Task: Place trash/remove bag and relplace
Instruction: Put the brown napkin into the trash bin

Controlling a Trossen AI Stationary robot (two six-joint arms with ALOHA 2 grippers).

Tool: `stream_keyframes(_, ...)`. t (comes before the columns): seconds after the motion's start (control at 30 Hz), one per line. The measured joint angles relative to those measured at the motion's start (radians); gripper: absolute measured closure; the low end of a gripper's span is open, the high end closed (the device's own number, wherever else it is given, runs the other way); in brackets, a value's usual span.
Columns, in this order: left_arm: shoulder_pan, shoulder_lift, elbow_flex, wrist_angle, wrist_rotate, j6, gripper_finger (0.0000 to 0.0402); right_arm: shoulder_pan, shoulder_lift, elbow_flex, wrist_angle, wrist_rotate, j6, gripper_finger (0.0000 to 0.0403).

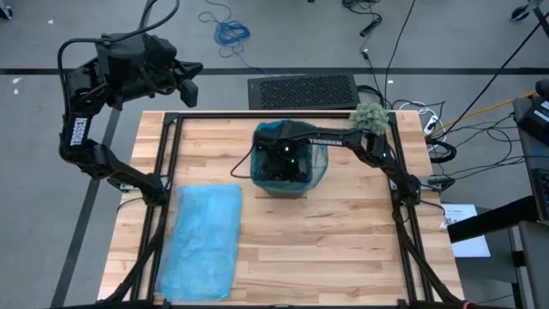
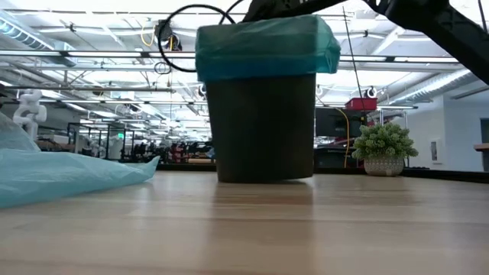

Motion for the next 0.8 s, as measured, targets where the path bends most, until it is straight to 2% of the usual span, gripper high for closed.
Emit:
stream_keyframes(0.2,0.0,0.0,0.0,0.0,0.0,0.0,0.0402,0.042,-0.006,0.0,0.0,0.045,0.074,0.04)
stream_keyframes(0.33,0.0,0.0,0.0,0.0,0.0,0.0,0.0402,0.045,-0.032,0.0,-0.001,0.05,0.176,0.0385)
stream_keyframes(0.8,0.0,0.0,0.0,0.004,0.0,0.009,0.0402,0.045,-0.157,0.0,-0.022,0.054,0.415,0.0269)
